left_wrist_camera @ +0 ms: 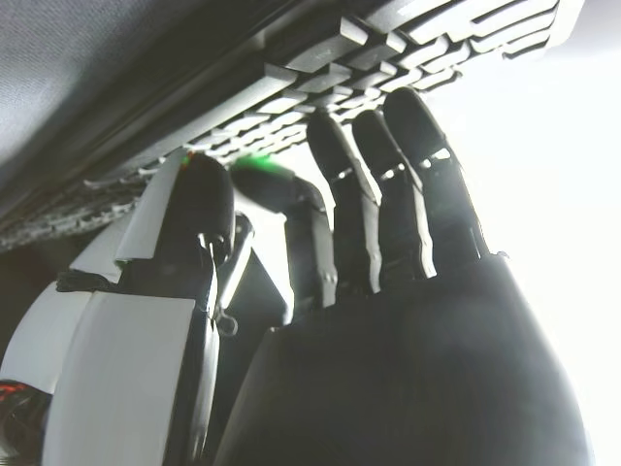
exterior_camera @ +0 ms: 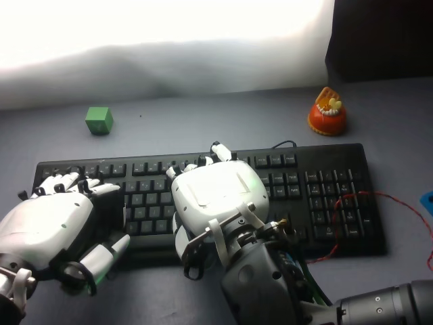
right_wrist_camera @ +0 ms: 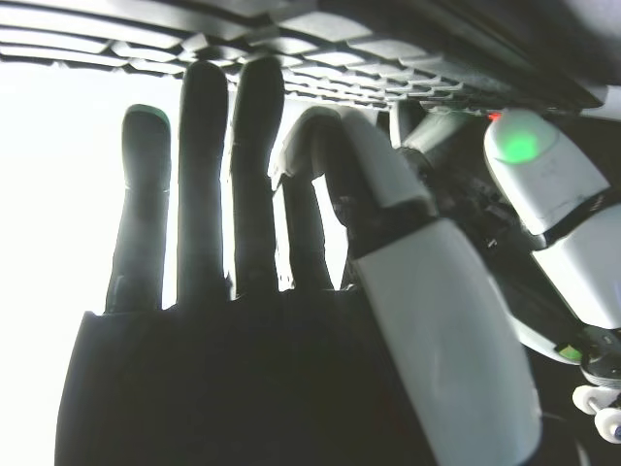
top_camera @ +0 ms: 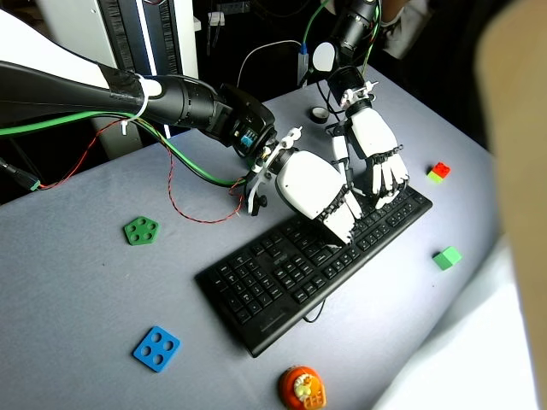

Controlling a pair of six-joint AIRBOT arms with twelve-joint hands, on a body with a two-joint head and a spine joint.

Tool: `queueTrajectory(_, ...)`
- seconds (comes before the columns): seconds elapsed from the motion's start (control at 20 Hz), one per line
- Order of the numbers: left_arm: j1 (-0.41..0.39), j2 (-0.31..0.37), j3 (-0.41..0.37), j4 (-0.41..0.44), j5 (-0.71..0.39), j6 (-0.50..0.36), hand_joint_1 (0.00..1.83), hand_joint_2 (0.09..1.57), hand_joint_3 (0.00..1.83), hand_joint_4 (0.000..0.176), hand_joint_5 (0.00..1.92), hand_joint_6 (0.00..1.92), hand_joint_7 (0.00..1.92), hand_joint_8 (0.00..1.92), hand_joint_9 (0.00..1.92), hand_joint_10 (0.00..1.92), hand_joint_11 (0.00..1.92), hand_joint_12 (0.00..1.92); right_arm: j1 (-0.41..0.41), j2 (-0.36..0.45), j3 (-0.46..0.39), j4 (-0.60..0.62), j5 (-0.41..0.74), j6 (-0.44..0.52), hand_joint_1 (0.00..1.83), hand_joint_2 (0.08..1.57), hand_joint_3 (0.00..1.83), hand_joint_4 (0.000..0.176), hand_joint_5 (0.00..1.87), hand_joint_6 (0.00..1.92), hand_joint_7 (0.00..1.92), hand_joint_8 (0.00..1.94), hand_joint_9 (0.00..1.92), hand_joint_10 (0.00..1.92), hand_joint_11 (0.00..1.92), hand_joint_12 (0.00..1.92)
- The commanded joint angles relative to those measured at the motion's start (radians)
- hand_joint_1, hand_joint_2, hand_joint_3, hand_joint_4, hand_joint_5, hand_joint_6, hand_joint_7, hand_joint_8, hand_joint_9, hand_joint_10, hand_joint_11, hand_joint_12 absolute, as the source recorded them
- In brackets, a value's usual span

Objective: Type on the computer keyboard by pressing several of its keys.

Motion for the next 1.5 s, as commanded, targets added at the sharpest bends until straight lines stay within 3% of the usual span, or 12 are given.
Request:
queueTrajectory(0.0, -0.006, 0.005, 0.001, 0.047, 0.086, -0.007, 0.39, 1.48, 0.02, 0.0, 0.29, 0.71, 0.42, 0.53, 0.26, 0.87, 0.0, 1.4, -0.001, 0.002, 0.005, -0.042, 0.033, -0.001, 0.81, 1.47, 0.0, 0.0, 0.42, 1.81, 0.67, 0.85, 0.51, 1.12, 0.16, 1.8)
queueTrajectory(0.05, -0.007, 0.005, 0.0, 0.047, 0.086, -0.007, 0.7, 1.41, 0.02, 0.055, 0.5, 1.48, 0.43, 0.4, 0.13, 0.8, 0.0, 1.45, -0.001, 0.002, 0.006, -0.042, 0.033, -0.001, 0.84, 1.44, 0.0, 0.0, 0.47, 1.75, 0.64, 0.75, 0.37, 1.02, 0.08, 1.79)
queueTrajectory(0.1, -0.008, 0.005, 0.0, 0.047, 0.086, -0.007, 0.76, 1.39, 0.0, 0.084, 0.52, 1.63, 0.43, 0.31, 0.09, 0.77, 0.0, 1.41, -0.001, 0.003, 0.007, -0.043, 0.033, -0.001, 0.85, 1.43, 0.0, 0.0, 0.49, 1.73, 0.65, 0.66, 0.31, 0.98, 0.02, 1.8)
queueTrajectory(0.15, -0.009, 0.006, 0.0, 0.047, 0.086, -0.007, 0.57, 1.42, 0.02, 0.0, 0.48, 1.16, 0.5, 0.18, 0.09, 0.65, 0.0, 1.17, 0.0, 0.003, 0.008, -0.044, 0.033, -0.001, 0.5, 1.52, 0.03, 0.0, 0.62, 1.25, 0.69, 0.46, 0.32, 0.8, 0.0, 1.68)
queueTrajectory(0.25, -0.01, 0.008, -0.001, 0.047, 0.085, -0.007, 0.43, 1.46, 0.02, 0.0, 0.3, 0.58, 0.66, 0.15, 0.28, 0.57, 0.0, 1.14, 0.001, 0.003, 0.008, -0.045, 0.033, -0.002, 0.3, 1.57, 0.07, 0.0, 0.57, 0.99, 0.75, 0.32, 0.48, 0.74, 0.0, 1.64)
queueTrajectory(0.35, -0.012, 0.01, -0.001, 0.047, 0.082, -0.007, 0.34, 1.49, 0.02, 0.0, 0.28, 0.3, 0.68, 0.07, 0.42, 0.55, 0.0, 1.37, 0.001, 0.004, 0.008, -0.045, 0.033, -0.002, 0.29, 1.57, 0.08, 0.0, 0.5, 0.86, 0.79, 0.27, 0.6, 0.79, 0.07, 1.66)
queueTrajectory(0.4, -0.012, 0.011, -0.001, 0.047, 0.082, -0.007, 0.35, 1.49, 0.01, 0.0, 0.36, 0.32, 0.58, 0.02, 0.39, 0.54, 0.0, 1.43, 0.001, 0.004, 0.008, -0.045, 0.034, -0.003, 0.31, 1.57, 0.08, 0.0, 0.51, 0.78, 0.81, 0.26, 0.6, 0.84, 0.11, 1.69)
queueTrajectory(0.5, -0.012, 0.012, -0.002, 0.047, 0.082, -0.007, 0.44, 1.47, 0.0, 0.0, 0.66, 0.62, 0.53, 0.0, 0.19, 0.59, 0.0, 1.39, 0.001, 0.005, 0.008, -0.045, 0.034, -0.004, 0.32, 1.57, 0.06, 0.0, 0.62, 0.79, 0.79, 0.21, 0.42, 0.8, 0.05, 1.69)
queueTrajectory(0.55, -0.013, 0.012, -0.003, 0.047, 0.081, -0.007, 0.47, 1.46, 0.0, 0.0, 0.64, 0.65, 0.56, 0.01, 0.16, 0.59, 0.0, 1.31, 0.0, 0.005, 0.008, -0.046, 0.034, -0.004, 0.34, 1.56, 0.05, 0.0, 0.67, 0.81, 0.79, 0.2, 0.39, 0.77, 0.06, 1.67)
queueTrajectory(0.6, -0.014, 0.012, -0.003, 0.047, 0.081, -0.007, 0.42, 1.47, 0.0, 0.0, 0.38, 0.56, 0.58, 0.02, 0.24, 0.62, 0.0, 1.34, 0.0, 0.005, 0.008, -0.048, 0.034, -0.004, 0.27, 1.57, 0.07, 0.0, 0.64, 0.82, 0.79, 0.18, 0.46, 0.81, 0.04, 1.67)
queueTrajectory(0.7, -0.015, 0.012, -0.004, 0.047, 0.081, -0.007, 0.34, 1.49, 0.01, 0.0, 0.27, 0.48, 0.59, 0.02, 0.35, 0.66, 0.0, 1.45, -0.001, 0.005, 0.008, -0.048, 0.033, -0.005, 0.22, 1.57, 0.11, 0.0, 0.58, 0.82, 0.81, 0.18, 0.55, 0.84, 0.08, 1.69)
queueTrajectory(1.45, -0.036, -0.076, 0.047, 0.047, 0.279, 0.06, 0.31, 1.49, 0.0, 0.0, 0.27, 0.48, 0.56, 0.0, 0.31, 0.63, 0.0, 1.41, 0.005, 0.012, 0.007, -0.061, 0.036, -0.015, 0.24, 1.57, 0.08, 0.0, 0.56, 0.87, 0.84, 0.17, 0.56, 0.9, 0.12, 1.69)
